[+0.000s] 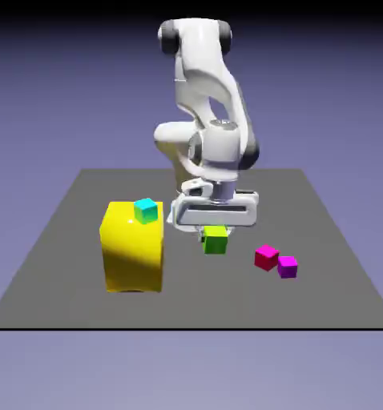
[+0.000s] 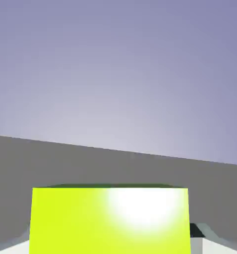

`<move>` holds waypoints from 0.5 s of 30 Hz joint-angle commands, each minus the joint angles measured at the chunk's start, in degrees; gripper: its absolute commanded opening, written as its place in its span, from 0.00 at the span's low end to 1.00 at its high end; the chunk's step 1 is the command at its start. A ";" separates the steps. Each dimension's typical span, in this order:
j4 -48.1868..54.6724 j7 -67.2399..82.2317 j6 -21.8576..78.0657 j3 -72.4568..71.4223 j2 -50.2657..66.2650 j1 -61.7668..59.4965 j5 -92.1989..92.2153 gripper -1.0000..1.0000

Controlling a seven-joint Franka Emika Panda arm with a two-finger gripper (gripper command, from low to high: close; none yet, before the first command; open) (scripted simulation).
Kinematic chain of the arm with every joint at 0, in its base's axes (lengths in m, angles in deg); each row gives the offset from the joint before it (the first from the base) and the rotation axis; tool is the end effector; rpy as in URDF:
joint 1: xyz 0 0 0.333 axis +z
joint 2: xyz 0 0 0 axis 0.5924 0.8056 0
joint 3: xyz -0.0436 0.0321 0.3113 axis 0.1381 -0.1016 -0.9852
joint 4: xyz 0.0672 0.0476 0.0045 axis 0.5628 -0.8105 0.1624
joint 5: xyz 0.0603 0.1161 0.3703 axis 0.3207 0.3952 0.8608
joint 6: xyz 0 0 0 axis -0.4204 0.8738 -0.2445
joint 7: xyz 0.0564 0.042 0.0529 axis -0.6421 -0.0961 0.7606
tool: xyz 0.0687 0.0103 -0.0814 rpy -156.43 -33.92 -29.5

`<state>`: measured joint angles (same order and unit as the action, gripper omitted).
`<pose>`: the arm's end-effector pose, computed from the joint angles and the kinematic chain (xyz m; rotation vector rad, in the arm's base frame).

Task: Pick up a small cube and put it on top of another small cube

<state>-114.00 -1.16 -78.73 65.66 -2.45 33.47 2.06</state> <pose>0.4514 0.0235 0.3611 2.8726 -1.1915 0.3282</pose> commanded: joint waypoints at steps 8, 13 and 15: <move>-4.35 -3.71 12.11 4.11 -16.61 -8.22 2.23 0.00; -7.08 -5.98 19.67 6.69 -27.00 -13.36 3.68 0.00; -7.51 -6.34 20.86 7.09 -28.64 -14.17 3.91 0.00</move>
<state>-121.51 -7.39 -57.89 72.76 -31.09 19.30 6.17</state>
